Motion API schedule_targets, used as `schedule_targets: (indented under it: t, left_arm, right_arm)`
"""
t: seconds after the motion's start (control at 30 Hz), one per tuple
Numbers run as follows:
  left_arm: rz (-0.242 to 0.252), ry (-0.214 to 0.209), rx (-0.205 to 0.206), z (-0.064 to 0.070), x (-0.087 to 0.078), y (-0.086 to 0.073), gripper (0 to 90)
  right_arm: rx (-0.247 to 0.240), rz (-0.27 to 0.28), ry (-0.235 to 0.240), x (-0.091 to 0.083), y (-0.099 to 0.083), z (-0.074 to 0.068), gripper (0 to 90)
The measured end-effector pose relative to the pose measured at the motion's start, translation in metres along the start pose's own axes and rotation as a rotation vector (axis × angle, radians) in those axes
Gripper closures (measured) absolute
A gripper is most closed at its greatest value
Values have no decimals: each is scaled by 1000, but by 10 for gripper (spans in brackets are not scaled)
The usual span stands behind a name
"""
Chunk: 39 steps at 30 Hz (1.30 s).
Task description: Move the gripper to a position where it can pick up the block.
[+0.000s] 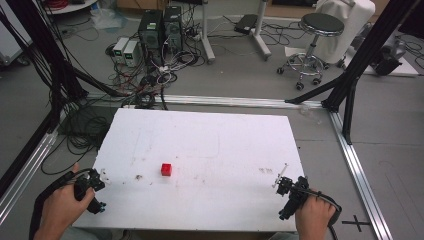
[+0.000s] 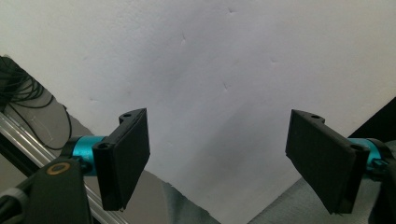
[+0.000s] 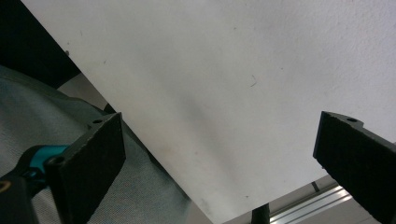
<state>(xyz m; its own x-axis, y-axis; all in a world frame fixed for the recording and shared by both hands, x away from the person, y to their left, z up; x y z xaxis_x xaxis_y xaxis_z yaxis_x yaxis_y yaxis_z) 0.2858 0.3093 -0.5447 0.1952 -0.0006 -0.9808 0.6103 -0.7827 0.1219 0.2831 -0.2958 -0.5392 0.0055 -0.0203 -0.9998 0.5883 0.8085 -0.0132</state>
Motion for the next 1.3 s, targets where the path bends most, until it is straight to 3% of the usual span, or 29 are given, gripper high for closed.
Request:
schedule_targets:
  t: [0.47,0.53,0.9,1.17,1.3]
  left_arm:
    - [18,-2,-8,1,0,0,220]
    - [-1,5,8,0,0,0,220]
    - [20,11,59,3,2,7,221]
    - [59,12,115,1,-1,23,221]
    - [75,14,169,-2,-6,40,221]
  right_arm:
    - [-6,5,3,-1,0,0,18]
    - [-10,6,4,0,1,-1,18]
    - [-10,19,5,-1,-1,-1,18]
    - [-27,19,6,0,4,-4,18]
    - [-28,26,2,-1,4,-3,18]
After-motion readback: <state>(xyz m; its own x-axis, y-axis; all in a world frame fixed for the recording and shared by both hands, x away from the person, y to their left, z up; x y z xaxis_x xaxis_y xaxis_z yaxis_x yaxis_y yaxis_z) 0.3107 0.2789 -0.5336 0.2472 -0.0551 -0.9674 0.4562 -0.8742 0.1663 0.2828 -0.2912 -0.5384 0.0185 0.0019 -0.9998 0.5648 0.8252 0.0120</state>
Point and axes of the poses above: each handheld gripper's, and its own axes: x roughly forward along the jaws, y roughly out of its top, z roughly to its right, the point moved 6 cm from there along x, roughly forward along the jaws, and after that the axes turned 2 degrees about -z, right-handed, at the moved point
